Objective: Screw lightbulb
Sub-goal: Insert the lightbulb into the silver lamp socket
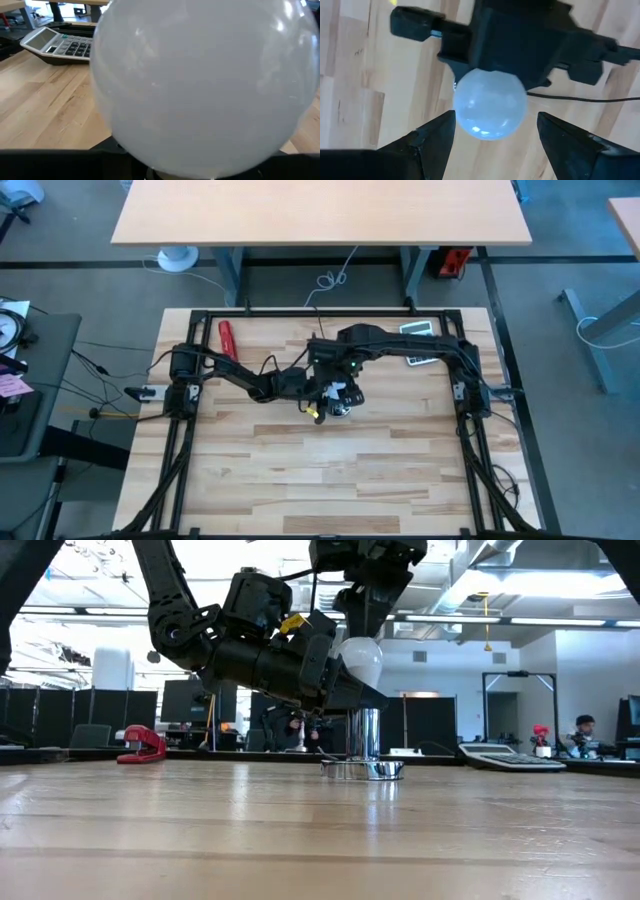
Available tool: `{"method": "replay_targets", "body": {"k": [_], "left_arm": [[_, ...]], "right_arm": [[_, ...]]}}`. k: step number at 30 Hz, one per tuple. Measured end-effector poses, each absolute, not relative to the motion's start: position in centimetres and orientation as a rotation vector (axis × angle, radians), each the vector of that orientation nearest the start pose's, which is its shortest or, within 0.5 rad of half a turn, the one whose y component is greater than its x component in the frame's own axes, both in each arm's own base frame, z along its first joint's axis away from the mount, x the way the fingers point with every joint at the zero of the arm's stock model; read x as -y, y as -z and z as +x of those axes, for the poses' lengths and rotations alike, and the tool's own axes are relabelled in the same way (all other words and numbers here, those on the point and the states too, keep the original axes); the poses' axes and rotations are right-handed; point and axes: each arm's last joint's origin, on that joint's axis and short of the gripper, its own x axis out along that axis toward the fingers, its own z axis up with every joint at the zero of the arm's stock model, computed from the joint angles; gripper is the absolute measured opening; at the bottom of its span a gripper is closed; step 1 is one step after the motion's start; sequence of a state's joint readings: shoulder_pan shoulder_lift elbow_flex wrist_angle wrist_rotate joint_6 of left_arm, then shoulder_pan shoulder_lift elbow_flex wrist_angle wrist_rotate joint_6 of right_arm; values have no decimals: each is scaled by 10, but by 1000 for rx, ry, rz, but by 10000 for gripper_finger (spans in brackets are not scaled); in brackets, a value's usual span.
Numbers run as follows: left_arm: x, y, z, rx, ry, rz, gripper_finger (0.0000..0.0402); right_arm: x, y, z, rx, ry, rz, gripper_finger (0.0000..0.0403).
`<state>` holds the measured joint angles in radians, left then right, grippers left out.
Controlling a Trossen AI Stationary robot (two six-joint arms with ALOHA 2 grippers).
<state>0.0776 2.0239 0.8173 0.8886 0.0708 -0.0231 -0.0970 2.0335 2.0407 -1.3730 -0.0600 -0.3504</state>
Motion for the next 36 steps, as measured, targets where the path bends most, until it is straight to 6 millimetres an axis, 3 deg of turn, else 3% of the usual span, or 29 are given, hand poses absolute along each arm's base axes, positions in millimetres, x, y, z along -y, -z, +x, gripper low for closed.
{"method": "replay_targets", "body": {"k": [7,14,20,36], "left_arm": [[-27,-103,370,-317,-12,-46,155],[-27,-103,370,-320,-13,-44,155],[-27,-103,370,-320,-12,-40,155],[-27,-103,370,-323,-11,-42,155]], "right_arm": [[41,-307,403,-1314,-213,-201,292],[39,-284,413,-1393,-190,-80,293],[33,-284,416,-1376,-190,-87,292],[26,-282,412,-1425,257,363,290]]}}
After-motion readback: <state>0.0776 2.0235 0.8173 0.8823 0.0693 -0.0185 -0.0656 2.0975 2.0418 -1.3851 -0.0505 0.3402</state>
